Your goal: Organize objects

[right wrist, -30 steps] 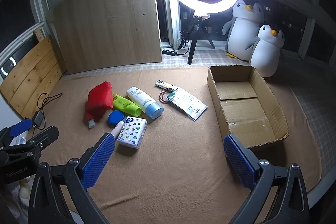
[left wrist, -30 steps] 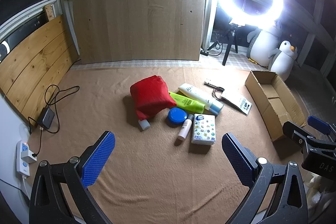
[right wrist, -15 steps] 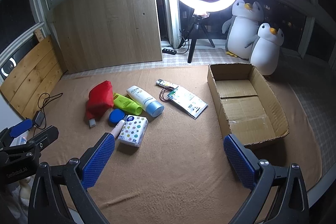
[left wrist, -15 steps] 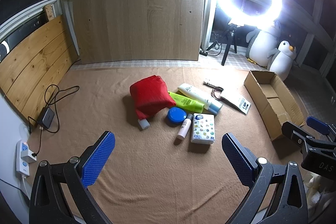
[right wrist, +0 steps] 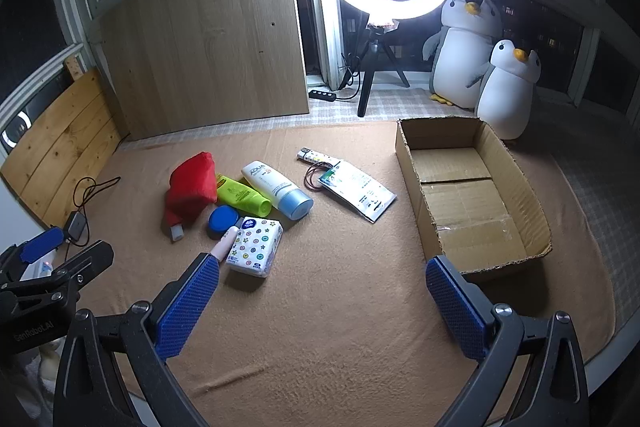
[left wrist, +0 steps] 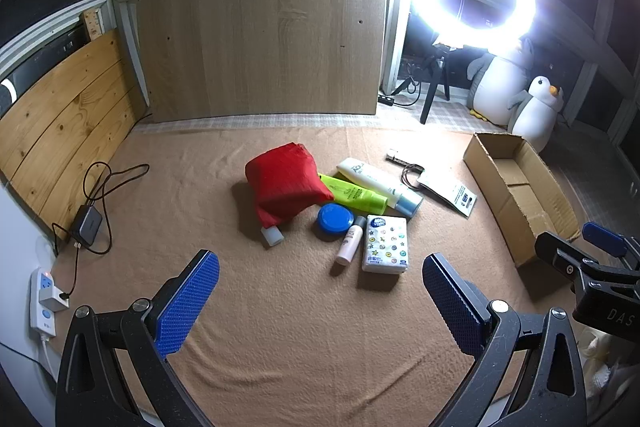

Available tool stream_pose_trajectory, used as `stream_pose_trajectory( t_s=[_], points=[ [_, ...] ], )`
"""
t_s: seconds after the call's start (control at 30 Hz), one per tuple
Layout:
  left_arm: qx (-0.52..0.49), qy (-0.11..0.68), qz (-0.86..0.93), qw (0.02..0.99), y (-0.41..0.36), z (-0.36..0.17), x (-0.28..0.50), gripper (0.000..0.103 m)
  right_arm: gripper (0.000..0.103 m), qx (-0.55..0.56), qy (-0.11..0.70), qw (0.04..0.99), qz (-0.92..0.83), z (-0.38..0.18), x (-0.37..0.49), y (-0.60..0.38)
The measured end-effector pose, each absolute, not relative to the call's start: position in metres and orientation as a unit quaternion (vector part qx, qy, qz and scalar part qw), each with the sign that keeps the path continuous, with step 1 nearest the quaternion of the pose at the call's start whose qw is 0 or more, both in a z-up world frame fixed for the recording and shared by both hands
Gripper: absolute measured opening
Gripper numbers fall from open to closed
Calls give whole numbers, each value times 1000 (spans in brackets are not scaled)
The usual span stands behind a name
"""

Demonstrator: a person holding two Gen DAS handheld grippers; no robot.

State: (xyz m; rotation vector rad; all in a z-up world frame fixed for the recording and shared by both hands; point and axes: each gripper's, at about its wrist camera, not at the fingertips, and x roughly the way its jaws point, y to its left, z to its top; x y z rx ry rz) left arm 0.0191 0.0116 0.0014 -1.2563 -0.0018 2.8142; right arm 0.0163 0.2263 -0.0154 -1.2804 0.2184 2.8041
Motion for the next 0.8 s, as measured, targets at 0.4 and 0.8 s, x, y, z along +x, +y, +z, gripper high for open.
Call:
stream_pose_trajectory(
  t_s=[0.4,0.8],
  points=[
    [-415,-3,909,29,10,-5,10,103,102,-418,75,26,905,-18,13,228],
    [-437,0,899,42,14,-34,-14,103,102,-441,102,20,892,-36,-1,236]
  ],
)
